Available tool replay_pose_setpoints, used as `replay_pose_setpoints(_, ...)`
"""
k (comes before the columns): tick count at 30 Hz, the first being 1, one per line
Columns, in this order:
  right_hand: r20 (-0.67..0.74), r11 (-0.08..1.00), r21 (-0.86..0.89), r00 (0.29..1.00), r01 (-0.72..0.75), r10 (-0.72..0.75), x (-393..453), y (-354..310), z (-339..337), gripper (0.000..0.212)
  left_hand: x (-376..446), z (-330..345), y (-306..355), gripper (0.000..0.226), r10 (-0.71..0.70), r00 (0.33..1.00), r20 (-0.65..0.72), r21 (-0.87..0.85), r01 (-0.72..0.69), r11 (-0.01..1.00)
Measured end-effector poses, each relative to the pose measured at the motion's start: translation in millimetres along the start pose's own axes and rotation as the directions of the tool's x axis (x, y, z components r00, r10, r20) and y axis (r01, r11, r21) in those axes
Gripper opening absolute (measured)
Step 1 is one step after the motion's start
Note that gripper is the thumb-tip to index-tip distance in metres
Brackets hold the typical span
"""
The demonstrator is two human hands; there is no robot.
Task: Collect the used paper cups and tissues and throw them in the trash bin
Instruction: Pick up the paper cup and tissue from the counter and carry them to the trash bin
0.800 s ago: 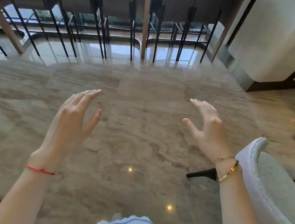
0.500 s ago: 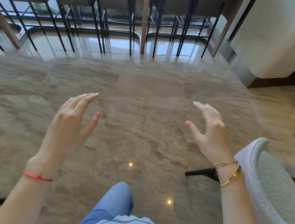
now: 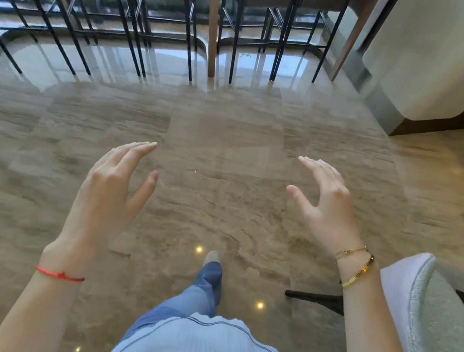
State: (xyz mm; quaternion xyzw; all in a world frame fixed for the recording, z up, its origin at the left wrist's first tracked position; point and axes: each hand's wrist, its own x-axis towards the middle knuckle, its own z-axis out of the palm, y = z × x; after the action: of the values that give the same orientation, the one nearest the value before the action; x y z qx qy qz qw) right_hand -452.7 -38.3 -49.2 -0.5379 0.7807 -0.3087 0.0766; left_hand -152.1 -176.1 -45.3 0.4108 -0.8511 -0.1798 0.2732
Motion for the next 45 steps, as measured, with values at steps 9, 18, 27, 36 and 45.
replay_pose_setpoints(9,-0.073,0.999,-0.028,0.997,-0.031,0.029,190,31,-3,0.05,223,40,-18,0.045,0.095,0.994,0.051,-0.005,-0.095,0.995)
replay_pose_setpoints(18,-0.056,0.998,-0.014,0.996,-0.069,0.068,344,97,17,0.05,389,107,-36,0.044,0.113,0.988,0.105,-0.018,-0.111,0.994)
replay_pose_setpoints(27,-0.043,0.999,-0.001,0.998,-0.049,0.049,560,181,13,0.048,592,190,-35,0.041,0.081,0.995,0.066,-0.013,-0.08,0.997)
replay_pose_setpoints(36,-0.031,1.0,-0.028,0.999,0.012,-0.013,772,228,-4,0.049,787,241,-38,0.042,0.083,0.997,-0.003,-0.007,-0.083,0.997)
replay_pose_setpoints(45,-0.04,1.0,-0.03,0.999,0.0,-0.001,952,286,26,0.048,965,306,-87,0.042,0.106,0.994,-0.019,-0.007,-0.106,0.994)
